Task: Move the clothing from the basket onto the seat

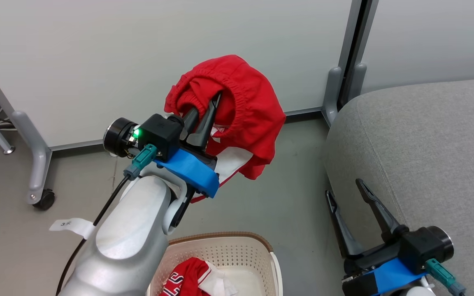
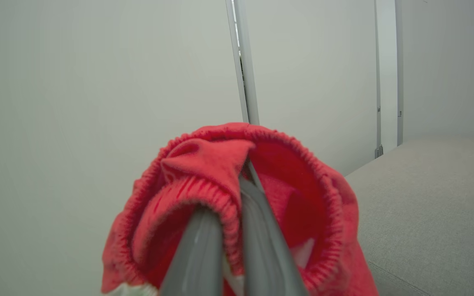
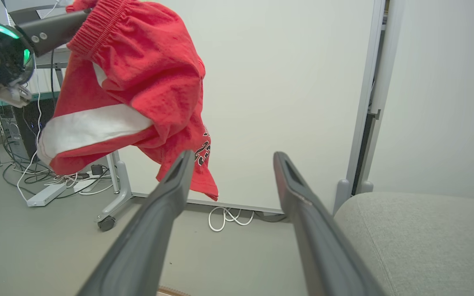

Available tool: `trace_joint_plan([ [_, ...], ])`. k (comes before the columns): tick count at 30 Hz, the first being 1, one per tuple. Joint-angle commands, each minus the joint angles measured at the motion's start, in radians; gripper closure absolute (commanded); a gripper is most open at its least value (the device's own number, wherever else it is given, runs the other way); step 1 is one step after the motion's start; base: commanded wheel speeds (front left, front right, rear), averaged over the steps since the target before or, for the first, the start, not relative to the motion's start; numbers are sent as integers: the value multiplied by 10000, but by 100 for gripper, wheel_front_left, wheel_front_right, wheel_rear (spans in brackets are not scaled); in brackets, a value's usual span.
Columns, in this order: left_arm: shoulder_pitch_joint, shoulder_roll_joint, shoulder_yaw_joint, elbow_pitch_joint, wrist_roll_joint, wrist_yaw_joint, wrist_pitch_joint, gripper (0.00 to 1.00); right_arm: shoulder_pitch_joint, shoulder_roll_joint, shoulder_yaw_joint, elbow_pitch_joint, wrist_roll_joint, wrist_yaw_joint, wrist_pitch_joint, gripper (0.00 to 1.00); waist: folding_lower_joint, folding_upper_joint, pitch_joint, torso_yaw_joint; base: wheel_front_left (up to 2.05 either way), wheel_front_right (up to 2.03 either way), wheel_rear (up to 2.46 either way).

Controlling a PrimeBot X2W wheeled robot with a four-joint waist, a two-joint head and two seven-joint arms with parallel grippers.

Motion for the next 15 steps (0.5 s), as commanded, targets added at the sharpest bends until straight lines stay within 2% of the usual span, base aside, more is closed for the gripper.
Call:
trace_joint_plan([
  [1,117,-27,-22,-26,-38,-20,-51,100,80,-49,87,-47,-66,5,-38,0,1,0,0,38,0,0,0],
  [8,-38,-81,-126,58,-51,-30,-51,100,-431,-157,666,145,-149,5,-38,0,1,0,51,170,0,0,0],
  [15,-247,-187,-275,88,-41,2,-51,100,-1203,-221,1266,941,-187,5,-37,0,1,0,169,302,0,0,0],
])
